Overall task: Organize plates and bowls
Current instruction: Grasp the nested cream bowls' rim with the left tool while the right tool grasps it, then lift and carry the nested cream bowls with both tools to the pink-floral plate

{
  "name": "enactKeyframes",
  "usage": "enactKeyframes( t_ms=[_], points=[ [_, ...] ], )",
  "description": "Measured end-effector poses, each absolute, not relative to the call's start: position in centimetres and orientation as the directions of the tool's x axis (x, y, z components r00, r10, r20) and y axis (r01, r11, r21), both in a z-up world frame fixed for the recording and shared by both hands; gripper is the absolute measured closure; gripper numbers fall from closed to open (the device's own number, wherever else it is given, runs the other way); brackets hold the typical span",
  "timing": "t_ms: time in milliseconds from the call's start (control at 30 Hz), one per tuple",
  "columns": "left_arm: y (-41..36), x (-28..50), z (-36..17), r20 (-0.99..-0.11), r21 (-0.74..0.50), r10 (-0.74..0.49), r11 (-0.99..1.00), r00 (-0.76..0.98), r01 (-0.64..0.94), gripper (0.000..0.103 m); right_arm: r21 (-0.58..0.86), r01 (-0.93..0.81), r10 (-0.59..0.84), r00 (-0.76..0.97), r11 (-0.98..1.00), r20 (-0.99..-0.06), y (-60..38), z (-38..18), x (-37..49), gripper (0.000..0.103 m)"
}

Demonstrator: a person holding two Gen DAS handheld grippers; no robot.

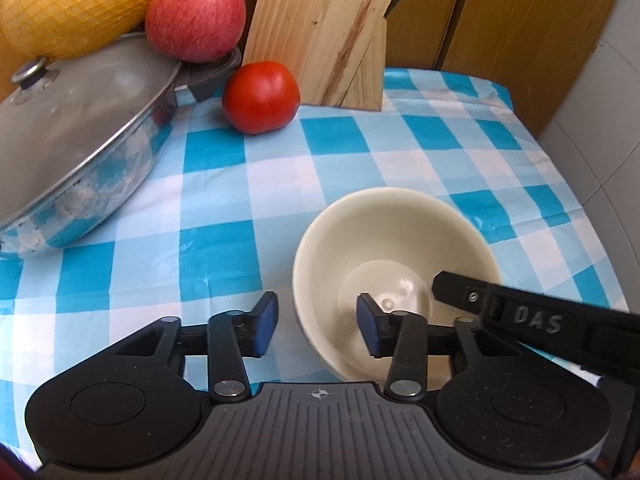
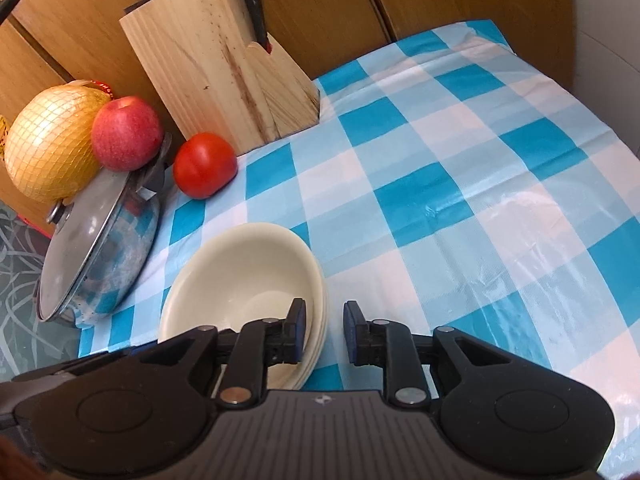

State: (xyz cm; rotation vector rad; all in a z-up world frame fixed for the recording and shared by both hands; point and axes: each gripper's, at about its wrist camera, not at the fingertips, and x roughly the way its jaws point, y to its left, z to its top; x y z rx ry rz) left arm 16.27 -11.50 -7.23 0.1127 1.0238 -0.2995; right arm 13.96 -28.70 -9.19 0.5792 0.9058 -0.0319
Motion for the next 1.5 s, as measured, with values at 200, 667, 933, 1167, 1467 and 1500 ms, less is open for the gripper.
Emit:
enactKeyframes(
  t_ms=[200, 667, 933, 1167, 1467, 1500],
  points=[
    [-11.0, 16.6, -7.4, -0.861, -0.091, -0.22, 0.954, 0.459, 0.286, 0.071, 0.439, 0.237, 0.208, 0.628, 0.867, -0.75, -28.0, -8.8, 13.9, 0.09],
    [-11.1, 15.6, -5.4, -0.833, -0.097, -0.232, 0.955, 0.502, 0.28, 0.073, 0.455, 0.222, 0.199, 0.678, 0.862, -0.708, -27.8, -6.3, 12.9, 0.089],
    [-11.0, 14.5, -4.0, -0.813, -0.108, -0.256, 0.949, 0.523, 0.297, 0.072, 0.46, 0.214, 0.193, 0.699, 0.862, -0.688, -27.9, -4.8, 11.7, 0.089],
    [-10.8, 13.4, -2.9, -0.795, -0.116, -0.273, 0.945, 0.542, 0.306, 0.071, 0.453, 0.202, 0.186, 0.715, 0.868, -0.674, -27.7, -3.7, 10.4, 0.089],
    [-10.5, 11.2, -0.8, -0.758, -0.122, -0.304, 0.935, 0.578, 0.332, 0.067, 0.448, 0.173, 0.178, 0.75, 0.877, -0.637, -27.4, -1.4, 8.0, 0.089],
    [-10.4, 10.9, -0.5, -0.752, -0.123, -0.308, 0.934, 0.582, 0.335, 0.067, 0.445, 0.17, 0.175, 0.754, 0.879, -0.633, -27.4, -1.1, 7.7, 0.089]
  ],
)
